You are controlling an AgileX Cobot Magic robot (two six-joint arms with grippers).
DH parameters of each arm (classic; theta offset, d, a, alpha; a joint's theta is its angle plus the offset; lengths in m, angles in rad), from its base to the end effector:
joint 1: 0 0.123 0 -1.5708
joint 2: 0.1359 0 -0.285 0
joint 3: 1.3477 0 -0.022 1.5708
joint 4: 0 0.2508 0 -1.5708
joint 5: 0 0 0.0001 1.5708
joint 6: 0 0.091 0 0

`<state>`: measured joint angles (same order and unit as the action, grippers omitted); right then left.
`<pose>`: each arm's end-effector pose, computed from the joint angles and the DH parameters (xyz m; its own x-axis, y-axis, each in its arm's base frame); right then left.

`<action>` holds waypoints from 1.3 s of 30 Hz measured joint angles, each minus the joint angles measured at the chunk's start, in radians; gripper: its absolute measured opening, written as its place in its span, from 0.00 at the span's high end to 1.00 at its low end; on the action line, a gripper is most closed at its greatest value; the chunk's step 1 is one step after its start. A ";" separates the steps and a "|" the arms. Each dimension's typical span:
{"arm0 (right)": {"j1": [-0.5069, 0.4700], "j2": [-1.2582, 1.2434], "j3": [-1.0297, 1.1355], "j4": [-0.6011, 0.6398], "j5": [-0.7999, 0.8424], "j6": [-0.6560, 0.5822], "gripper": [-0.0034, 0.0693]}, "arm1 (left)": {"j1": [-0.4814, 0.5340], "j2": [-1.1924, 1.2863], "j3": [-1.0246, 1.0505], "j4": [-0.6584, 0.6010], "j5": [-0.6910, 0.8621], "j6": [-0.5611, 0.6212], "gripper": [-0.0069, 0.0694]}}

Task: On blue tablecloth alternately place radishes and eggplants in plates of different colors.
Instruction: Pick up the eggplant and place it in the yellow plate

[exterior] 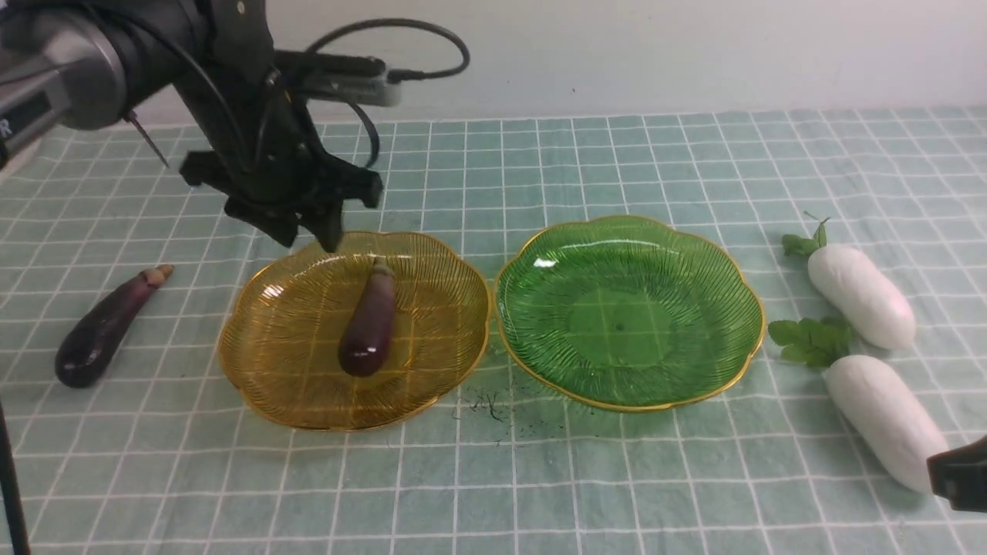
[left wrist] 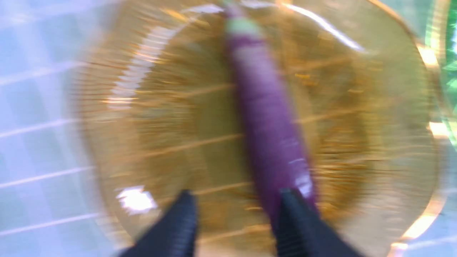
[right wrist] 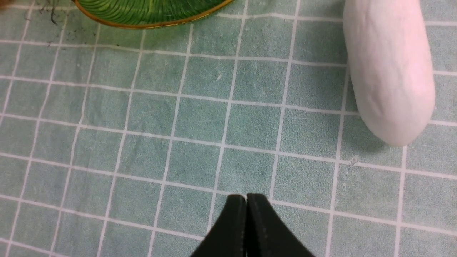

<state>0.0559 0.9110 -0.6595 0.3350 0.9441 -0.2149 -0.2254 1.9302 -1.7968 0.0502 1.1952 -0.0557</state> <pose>0.1480 0.0326 0.2730 -0.8786 -0.0622 -0.4736 -0.1908 0.9546 0.2286 0.4068 -0.0889 0.2981 -0.9293 0.1749 -0.3253 0.1740 0.9842 0.0321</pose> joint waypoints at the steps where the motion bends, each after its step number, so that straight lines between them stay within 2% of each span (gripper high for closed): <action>1: 0.000 0.000 0.000 0.000 -0.001 -0.001 0.97 | 0.014 0.000 -0.027 0.043 0.017 0.000 0.73; 3: 0.000 0.000 0.000 0.001 -0.001 -0.001 0.97 | 0.050 -0.010 -0.033 0.081 0.022 0.000 0.85; 5: 0.000 0.000 0.000 0.002 -0.001 -0.001 0.97 | 0.098 -0.027 -0.001 0.076 0.031 0.006 0.90; 8: 0.000 0.000 0.000 0.002 -0.001 -0.001 0.97 | 0.141 -0.036 0.040 0.045 0.033 0.026 0.91; 11: 0.000 0.000 0.000 0.002 -0.001 -0.001 0.97 | 0.243 -0.032 0.118 0.019 0.034 0.080 0.91; 12: 0.000 0.000 0.000 0.002 -0.001 -0.001 0.97 | 0.243 -0.032 0.124 0.019 0.034 0.080 0.91; 13: 0.000 0.000 0.000 0.003 -0.001 -0.001 0.97 | 0.306 -0.021 0.140 0.018 0.033 0.078 0.91; 18: 0.000 0.000 0.000 0.003 -0.001 -0.001 0.97 | 0.439 0.011 0.145 0.016 0.033 0.056 0.91; 21: 0.000 0.000 0.000 0.003 -0.001 -0.001 0.97 | 0.479 0.029 0.145 0.017 0.025 0.044 0.89; 24: 0.000 0.000 0.000 0.003 -0.008 -0.001 0.97 | 0.482 0.050 0.145 0.023 0.005 0.042 0.85; 29: 0.000 0.000 0.000 0.003 -0.021 -0.002 0.97 | 0.471 0.096 0.146 0.027 -0.061 0.042 0.69; 30: 0.000 0.000 0.000 0.003 -0.022 -0.002 0.97 | 0.470 0.100 0.146 0.027 -0.076 0.042 0.65; 31: 0.000 0.000 0.000 0.003 -0.027 -0.002 0.97 | 0.467 0.110 0.146 0.028 -0.108 0.042 0.56; 33: 0.000 0.000 0.000 0.003 -0.031 -0.002 0.97 | 0.465 0.124 0.146 0.035 -0.133 0.042 0.48; 36: 0.000 0.000 0.000 0.003 -0.036 -0.002 0.97 | 0.464 0.152 0.146 0.040 -0.167 0.042 0.41; 39: 0.000 0.000 0.000 0.003 -0.041 -0.002 0.97 | 0.461 0.181 0.146 0.062 -0.183 0.042 0.38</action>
<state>0.0559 0.9110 -0.6595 0.3383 0.9029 -0.2168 0.2360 2.1113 -1.6504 0.1126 1.0127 -0.0137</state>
